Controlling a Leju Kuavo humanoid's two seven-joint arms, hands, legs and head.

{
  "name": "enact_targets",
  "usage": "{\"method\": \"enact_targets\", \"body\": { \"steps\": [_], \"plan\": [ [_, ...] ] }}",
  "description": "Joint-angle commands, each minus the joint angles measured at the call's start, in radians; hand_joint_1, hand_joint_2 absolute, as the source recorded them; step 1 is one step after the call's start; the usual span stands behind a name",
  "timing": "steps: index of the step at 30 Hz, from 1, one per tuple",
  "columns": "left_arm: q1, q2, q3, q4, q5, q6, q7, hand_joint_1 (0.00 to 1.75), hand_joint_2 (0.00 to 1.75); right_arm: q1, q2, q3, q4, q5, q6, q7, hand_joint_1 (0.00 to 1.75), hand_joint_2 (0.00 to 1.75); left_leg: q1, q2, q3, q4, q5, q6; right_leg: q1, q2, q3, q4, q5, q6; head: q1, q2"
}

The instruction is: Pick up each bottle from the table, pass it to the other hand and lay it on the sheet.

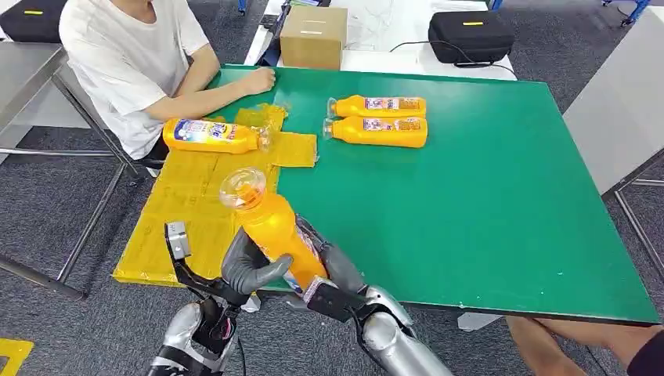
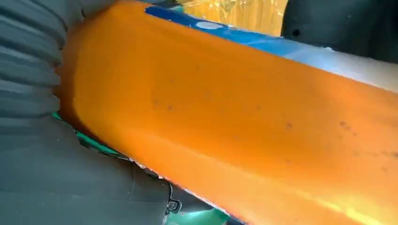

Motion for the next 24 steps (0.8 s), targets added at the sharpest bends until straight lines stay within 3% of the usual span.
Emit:
{"method": "enact_targets", "body": {
  "steps": [1,5,8,15,17,24],
  "plan": [
    [-0.022,-0.006,-0.026,0.011,-0.064,0.069,-0.016,1.75,1.75,0.013,0.010,0.002,0.035,-0.003,-0.045,0.023,0.00,0.00,0.002,-0.001,0.007,0.000,-0.003,-0.001,0.002,-0.001,0.007,-0.001,-0.003,-0.002,0.000,0.000],
    [-0.038,0.007,-0.011,0.005,-0.162,0.160,-0.032,1.75,1.75,0.039,0.009,-0.025,-0.018,-0.012,-0.069,0.014,0.00,0.00,0.001,-0.001,0.003,0.000,-0.002,-0.001,0.001,-0.001,0.004,0.000,-0.002,-0.001,0.000,0.000],
    [-0.076,0.048,-0.004,0.014,-0.374,0.295,-0.074,1.75,1.75,0.048,0.004,-0.041,-0.041,-0.018,-0.063,0.016,0.00,0.00,0.001,0.000,0.003,0.000,-0.001,-0.001,0.001,0.000,0.003,0.000,-0.001,-0.001,0.000,0.000],
    [-0.189,0.145,0.090,0.143,-0.741,0.413,-0.083,1.75,1.75,0.045,0.010,-0.086,-0.037,-0.028,-0.050,0.017,0.00,0.00,0.001,0.000,0.003,-0.001,0.000,-0.001,0.001,0.000,0.003,0.000,0.000,-0.002,0.000,0.000],
    [-0.211,0.170,0.120,0.185,-0.835,0.449,-0.110,1.75,1.75,0.034,0.000,-0.064,-0.021,0.040,-0.106,0.025,0.00,0.00,0.001,0.001,0.004,-0.002,0.000,-0.001,0.001,0.001,0.004,-0.001,0.000,-0.002,0.000,0.000],
    [-0.329,0.253,0.177,0.448,-0.996,0.423,-0.193,1.75,1.75,0.025,0.013,-0.074,0.048,-0.010,-0.065,-0.022,0.00,0.00,0.002,0.001,0.007,-0.002,-0.001,-0.002,0.002,0.001,0.007,-0.001,-0.001,-0.002,0.000,0.000]
  ]
}}
